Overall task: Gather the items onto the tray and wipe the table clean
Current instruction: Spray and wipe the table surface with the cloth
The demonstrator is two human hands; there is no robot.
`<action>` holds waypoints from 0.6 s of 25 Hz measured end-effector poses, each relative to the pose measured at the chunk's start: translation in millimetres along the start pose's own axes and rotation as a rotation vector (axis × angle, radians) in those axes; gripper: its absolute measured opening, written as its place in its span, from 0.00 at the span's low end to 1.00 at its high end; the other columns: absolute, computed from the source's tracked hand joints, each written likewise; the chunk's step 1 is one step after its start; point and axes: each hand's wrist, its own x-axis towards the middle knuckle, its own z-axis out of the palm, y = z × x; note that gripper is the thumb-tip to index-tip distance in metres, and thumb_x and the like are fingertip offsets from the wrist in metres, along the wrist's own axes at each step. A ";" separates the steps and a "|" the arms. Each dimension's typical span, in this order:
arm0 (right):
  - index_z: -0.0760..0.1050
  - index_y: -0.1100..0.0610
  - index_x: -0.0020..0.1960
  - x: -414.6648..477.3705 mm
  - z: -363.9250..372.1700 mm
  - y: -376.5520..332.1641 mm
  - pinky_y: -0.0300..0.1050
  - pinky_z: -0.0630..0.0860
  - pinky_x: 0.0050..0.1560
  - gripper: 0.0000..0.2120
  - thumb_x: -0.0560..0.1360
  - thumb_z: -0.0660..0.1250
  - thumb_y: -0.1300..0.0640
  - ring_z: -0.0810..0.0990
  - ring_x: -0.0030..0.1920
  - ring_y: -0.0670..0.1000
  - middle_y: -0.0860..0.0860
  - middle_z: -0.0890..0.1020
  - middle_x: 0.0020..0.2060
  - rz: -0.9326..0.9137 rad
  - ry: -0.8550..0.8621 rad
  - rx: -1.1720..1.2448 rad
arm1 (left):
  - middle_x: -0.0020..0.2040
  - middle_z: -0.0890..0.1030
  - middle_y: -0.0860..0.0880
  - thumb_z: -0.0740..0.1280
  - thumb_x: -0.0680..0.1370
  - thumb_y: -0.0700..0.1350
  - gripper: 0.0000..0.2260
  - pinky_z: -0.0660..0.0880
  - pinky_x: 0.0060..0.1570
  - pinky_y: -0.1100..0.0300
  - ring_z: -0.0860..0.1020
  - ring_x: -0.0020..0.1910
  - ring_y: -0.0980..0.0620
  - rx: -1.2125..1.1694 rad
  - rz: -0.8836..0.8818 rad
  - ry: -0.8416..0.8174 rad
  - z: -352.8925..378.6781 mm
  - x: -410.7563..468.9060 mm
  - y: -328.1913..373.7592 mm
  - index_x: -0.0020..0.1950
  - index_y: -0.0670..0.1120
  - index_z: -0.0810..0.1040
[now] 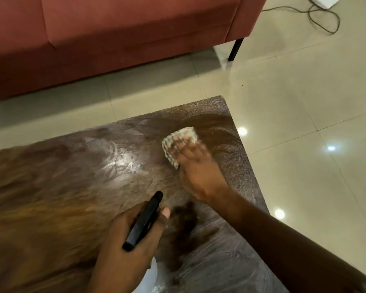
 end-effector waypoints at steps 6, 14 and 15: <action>0.56 0.52 0.86 4.8 -28.5 78.3 0.61 0.60 0.83 0.31 0.84 0.53 0.51 0.58 0.85 0.59 0.56 0.60 0.85 0.208 0.100 -0.055 | 0.25 0.78 0.47 0.69 0.71 0.63 0.18 0.79 0.40 0.37 0.73 0.21 0.54 -0.048 0.045 -0.018 -6.6 6.2 14.7 0.40 0.49 0.84; 0.46 0.48 0.87 57.3 -27.9 19.8 0.54 0.44 0.86 0.33 0.84 0.52 0.50 0.45 0.87 0.53 0.51 0.48 0.87 -0.268 -0.124 -0.116 | 0.24 0.77 0.47 0.68 0.69 0.68 0.17 0.80 0.41 0.36 0.73 0.22 0.52 -0.091 -0.001 -0.004 -3.6 5.3 13.7 0.40 0.55 0.82; 0.45 0.47 0.87 54.1 -35.5 44.6 0.56 0.45 0.86 0.33 0.83 0.49 0.47 0.43 0.86 0.52 0.50 0.47 0.87 -0.264 -0.124 -0.120 | 0.25 0.76 0.47 0.68 0.70 0.68 0.18 0.79 0.40 0.36 0.73 0.23 0.52 -0.081 0.000 -0.018 -1.4 3.5 13.3 0.42 0.55 0.81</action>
